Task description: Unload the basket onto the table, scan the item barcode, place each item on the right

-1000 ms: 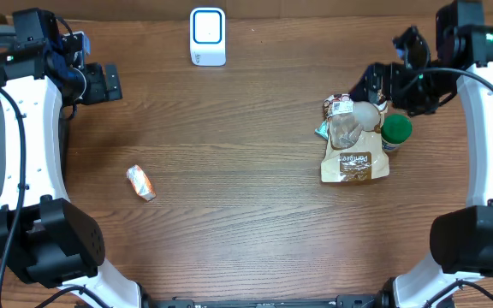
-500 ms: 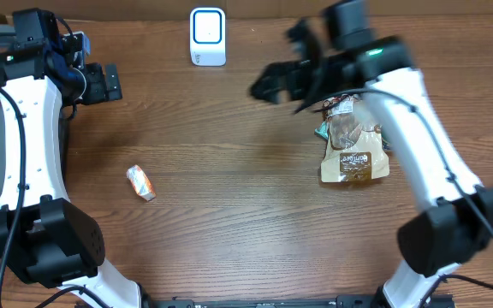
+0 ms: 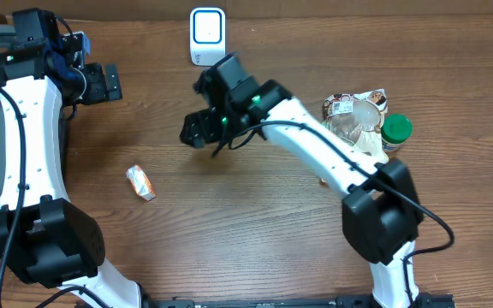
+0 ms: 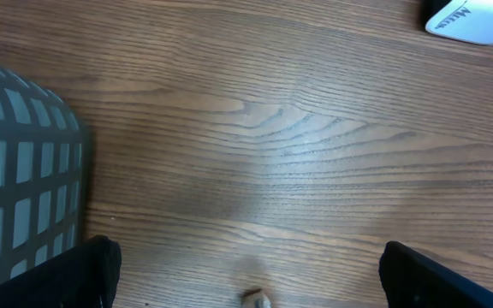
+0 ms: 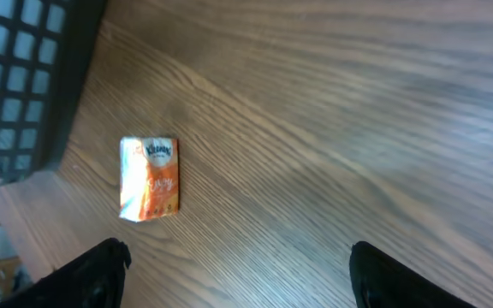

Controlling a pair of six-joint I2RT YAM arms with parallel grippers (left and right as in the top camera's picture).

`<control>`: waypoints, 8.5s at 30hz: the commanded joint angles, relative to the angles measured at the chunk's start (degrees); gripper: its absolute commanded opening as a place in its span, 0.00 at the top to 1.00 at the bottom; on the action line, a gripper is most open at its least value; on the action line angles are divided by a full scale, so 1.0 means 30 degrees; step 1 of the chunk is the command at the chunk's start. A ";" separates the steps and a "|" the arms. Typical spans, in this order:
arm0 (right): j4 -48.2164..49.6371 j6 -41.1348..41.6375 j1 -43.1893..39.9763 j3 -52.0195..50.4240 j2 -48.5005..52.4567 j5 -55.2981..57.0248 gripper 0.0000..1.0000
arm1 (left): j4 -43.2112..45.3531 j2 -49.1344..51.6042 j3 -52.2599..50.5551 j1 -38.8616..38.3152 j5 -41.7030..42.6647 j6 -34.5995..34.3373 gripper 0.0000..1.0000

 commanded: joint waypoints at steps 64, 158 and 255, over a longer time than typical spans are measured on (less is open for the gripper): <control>-0.2863 0.3147 -0.2397 0.1049 0.2127 -0.6936 0.96 | 0.0146 0.0284 0.0087 0.0066 0.0648 -0.2368 0.01; 0.1588 0.1290 -0.3402 -0.7686 0.0335 -0.1851 0.76 | 0.0146 0.0284 0.0087 0.0066 0.0648 -0.2368 0.01; 1.1540 -1.5941 -0.1552 0.6929 0.4976 1.9067 0.96 | 0.0146 0.0284 0.0087 0.0066 0.0648 -0.2368 0.00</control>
